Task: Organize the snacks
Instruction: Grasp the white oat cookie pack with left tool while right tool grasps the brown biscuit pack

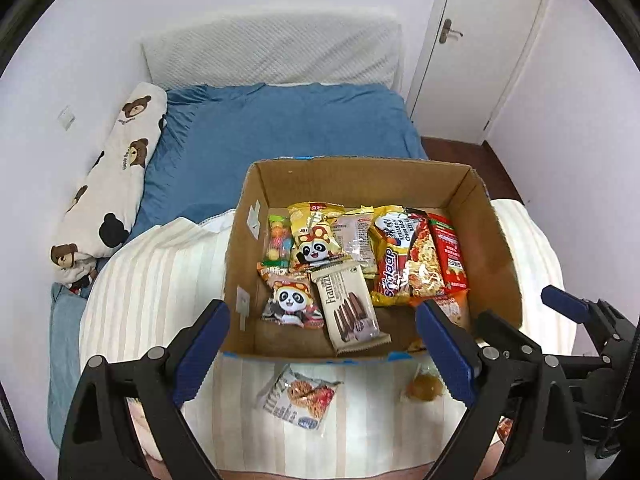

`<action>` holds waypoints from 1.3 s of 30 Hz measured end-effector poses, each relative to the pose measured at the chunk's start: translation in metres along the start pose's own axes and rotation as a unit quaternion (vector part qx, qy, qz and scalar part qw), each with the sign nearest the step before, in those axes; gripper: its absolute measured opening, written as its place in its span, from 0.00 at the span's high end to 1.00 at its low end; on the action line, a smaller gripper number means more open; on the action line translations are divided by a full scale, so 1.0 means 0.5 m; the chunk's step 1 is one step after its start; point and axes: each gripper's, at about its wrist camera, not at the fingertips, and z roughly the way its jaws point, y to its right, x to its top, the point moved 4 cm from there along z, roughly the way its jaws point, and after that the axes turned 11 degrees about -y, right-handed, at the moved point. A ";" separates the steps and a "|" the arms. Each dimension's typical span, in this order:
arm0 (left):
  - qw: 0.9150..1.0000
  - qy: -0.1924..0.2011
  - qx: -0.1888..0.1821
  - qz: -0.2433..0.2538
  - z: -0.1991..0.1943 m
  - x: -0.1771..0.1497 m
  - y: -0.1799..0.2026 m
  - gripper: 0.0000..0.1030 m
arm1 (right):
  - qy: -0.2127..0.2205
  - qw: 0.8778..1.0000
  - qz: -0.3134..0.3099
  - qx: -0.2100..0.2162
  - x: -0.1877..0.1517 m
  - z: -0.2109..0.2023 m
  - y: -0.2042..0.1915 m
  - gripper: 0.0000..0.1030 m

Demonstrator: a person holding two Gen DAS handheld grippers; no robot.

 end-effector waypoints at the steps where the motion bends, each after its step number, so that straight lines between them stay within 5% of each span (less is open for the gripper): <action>1: 1.000 0.004 0.001 -0.001 -0.008 -0.008 0.000 0.08 | 0.002 1.000 0.001 0.004 -0.009 -0.007 -0.002 0.05; 8: 0.999 -0.004 -0.004 -0.032 -0.008 -0.070 -0.022 0.08 | -0.021 0.999 0.021 0.043 -0.076 0.006 -0.002 0.05; 12: 0.995 -0.056 -0.020 -0.086 0.066 -0.124 -0.064 0.08 | -0.072 0.991 0.074 0.082 -0.140 0.087 0.024 0.05; 17: 0.974 -0.148 -0.055 -0.160 0.207 -0.189 -0.113 0.08 | -0.117 0.974 0.155 0.115 -0.200 0.201 0.073 0.10; 21: 0.951 -0.210 -0.091 -0.206 0.308 -0.220 -0.120 0.08 | -0.107 0.970 0.193 0.106 -0.226 0.218 0.113 0.10; 26: 0.926 -0.247 -0.123 -0.259 0.379 -0.236 -0.116 0.08 | -0.051 0.964 0.256 0.045 -0.244 0.169 0.225 0.10; 31: 0.914 -0.243 -0.132 -0.297 0.404 -0.239 -0.118 0.08 | -0.036 0.948 0.316 -0.009 -0.275 0.132 0.367 0.10; 34: 0.917 -0.226 -0.119 -0.306 0.405 -0.237 -0.120 0.17 | -0.062 0.944 0.325 -0.001 -0.301 0.143 0.403 0.10; 39: 0.938 -0.213 -0.085 -0.261 0.391 -0.252 -0.103 0.32 | -0.132 0.954 0.270 -0.022 -0.376 0.180 0.386 0.10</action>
